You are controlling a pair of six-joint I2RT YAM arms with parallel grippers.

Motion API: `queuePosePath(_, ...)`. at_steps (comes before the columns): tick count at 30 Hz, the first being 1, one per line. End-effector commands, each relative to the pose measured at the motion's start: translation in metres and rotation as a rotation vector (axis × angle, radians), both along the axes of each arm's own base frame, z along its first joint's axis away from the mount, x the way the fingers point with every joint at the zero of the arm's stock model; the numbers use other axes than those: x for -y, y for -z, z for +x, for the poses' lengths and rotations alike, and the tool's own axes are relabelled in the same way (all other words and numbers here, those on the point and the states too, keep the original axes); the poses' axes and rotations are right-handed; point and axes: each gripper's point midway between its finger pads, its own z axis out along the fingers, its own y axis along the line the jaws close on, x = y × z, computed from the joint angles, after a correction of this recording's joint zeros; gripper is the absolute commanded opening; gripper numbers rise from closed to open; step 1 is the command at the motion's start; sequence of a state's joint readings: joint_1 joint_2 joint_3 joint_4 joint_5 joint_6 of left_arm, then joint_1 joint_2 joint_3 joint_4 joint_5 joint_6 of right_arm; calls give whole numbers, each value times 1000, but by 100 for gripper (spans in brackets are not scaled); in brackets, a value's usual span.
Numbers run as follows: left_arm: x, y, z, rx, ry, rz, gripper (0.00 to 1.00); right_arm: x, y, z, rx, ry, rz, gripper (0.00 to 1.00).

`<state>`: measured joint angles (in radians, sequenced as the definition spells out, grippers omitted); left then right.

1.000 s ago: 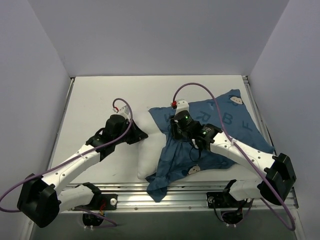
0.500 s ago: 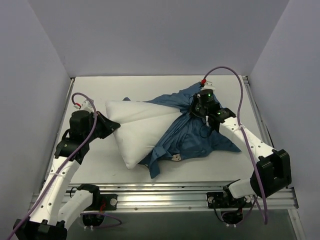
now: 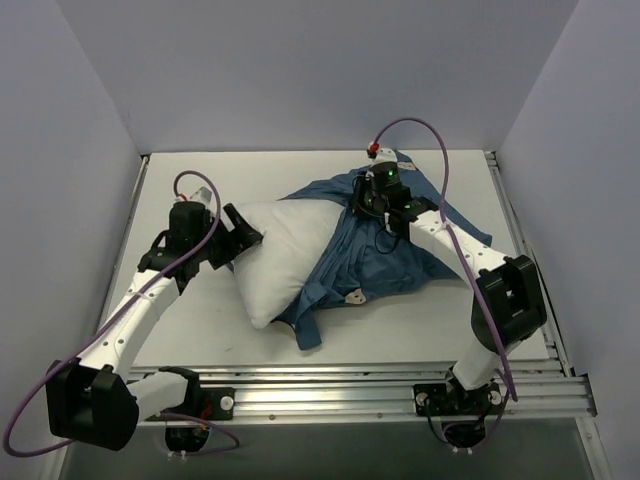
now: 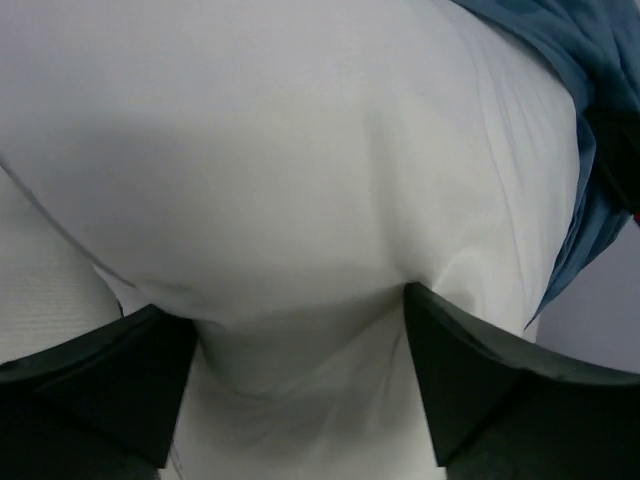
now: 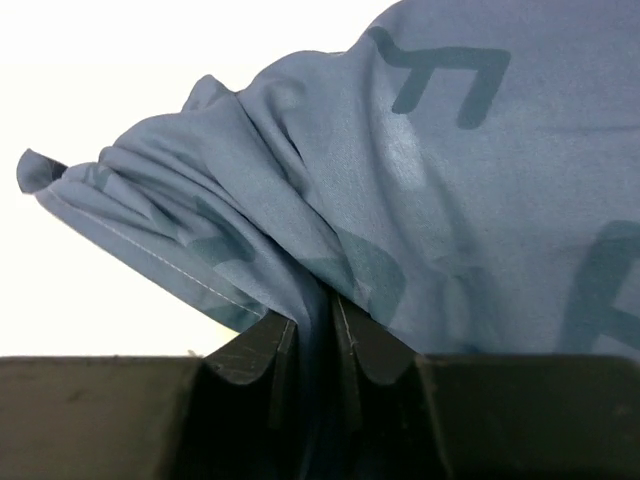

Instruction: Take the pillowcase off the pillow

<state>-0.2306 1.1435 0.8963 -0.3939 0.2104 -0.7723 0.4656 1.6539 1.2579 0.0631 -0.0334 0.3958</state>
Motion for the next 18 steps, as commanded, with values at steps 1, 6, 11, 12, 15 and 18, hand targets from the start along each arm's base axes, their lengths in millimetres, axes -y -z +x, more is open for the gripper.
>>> queuePosePath(1, 15, -63, 23, 207, 26, 23, 98, -11, -7, 24, 61, -15, 8, 16)
queuePosePath(6, 13, -70, -8, 308, 115, 220, 94, -11, -13, 31, 79, -59, -83, 37)
queuePosePath(11, 48, -80, -52, 510, 324, 421, 94, -7, -25, 19, 96, -74, -95, 64)
queuePosePath(12, 54, -82, -57, 542, 352, 446, 94, -6, -25, 16, 93, -73, -95, 75)
queuePosePath(15, 76, -88, -68, 642, 439, 535, 94, -3, -32, 3, 94, -68, -84, 89)
queuePosePath(18, 105, -76, -71, 652, 542, 610, 94, 4, -45, -13, 113, -59, -59, 94)
